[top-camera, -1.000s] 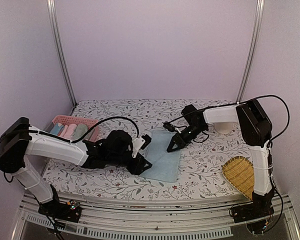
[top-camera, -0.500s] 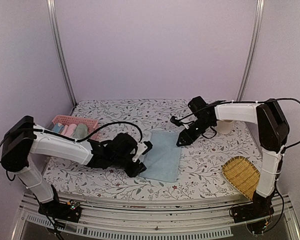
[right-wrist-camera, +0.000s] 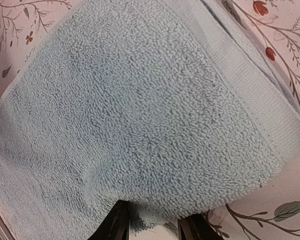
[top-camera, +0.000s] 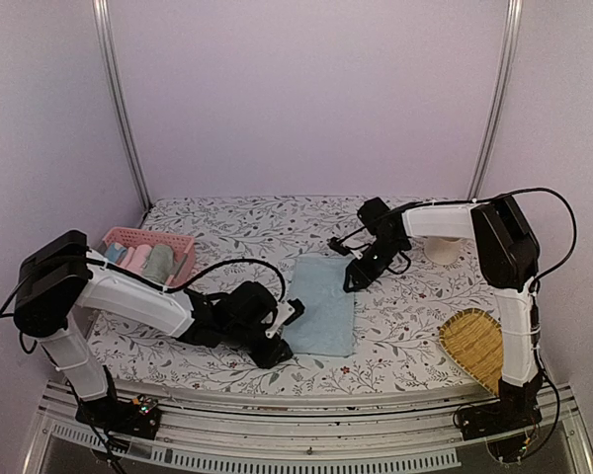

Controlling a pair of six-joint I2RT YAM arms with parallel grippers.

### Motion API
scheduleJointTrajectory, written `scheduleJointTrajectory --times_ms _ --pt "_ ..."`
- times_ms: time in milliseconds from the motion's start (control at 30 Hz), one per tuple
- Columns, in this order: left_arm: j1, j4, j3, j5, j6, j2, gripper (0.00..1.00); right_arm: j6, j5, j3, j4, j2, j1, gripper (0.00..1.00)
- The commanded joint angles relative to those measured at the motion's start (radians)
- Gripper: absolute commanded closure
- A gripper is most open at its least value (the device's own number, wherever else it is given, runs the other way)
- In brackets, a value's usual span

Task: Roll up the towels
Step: Rotate the towel at the center of the board.

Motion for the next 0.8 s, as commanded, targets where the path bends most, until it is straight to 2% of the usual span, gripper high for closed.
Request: scheduleJointTrajectory --times_ms 0,167,233,400,533,767 --pt "-0.05 -0.002 0.024 0.044 -0.009 0.018 0.55 -0.014 -0.011 0.038 -0.029 0.024 0.001 0.63" --pt "-0.075 0.021 -0.025 0.085 -0.007 -0.083 0.55 -0.065 -0.068 -0.039 0.034 -0.084 -0.011 0.6" --pt "-0.077 0.014 -0.033 0.094 -0.007 -0.11 0.54 -0.078 -0.047 -0.034 0.045 -0.096 -0.011 0.58" --pt "-0.087 -0.137 0.042 0.005 0.025 -0.143 0.53 -0.071 -0.003 -0.004 -0.005 -0.125 -0.039 0.56" --pt "-0.114 -0.17 0.088 -0.063 0.155 -0.128 0.48 -0.084 -0.017 -0.091 0.028 -0.236 -0.051 0.55" --pt "-0.12 -0.21 0.188 -0.071 0.354 0.002 0.48 -0.17 -0.135 -0.312 0.061 -0.49 -0.051 0.54"
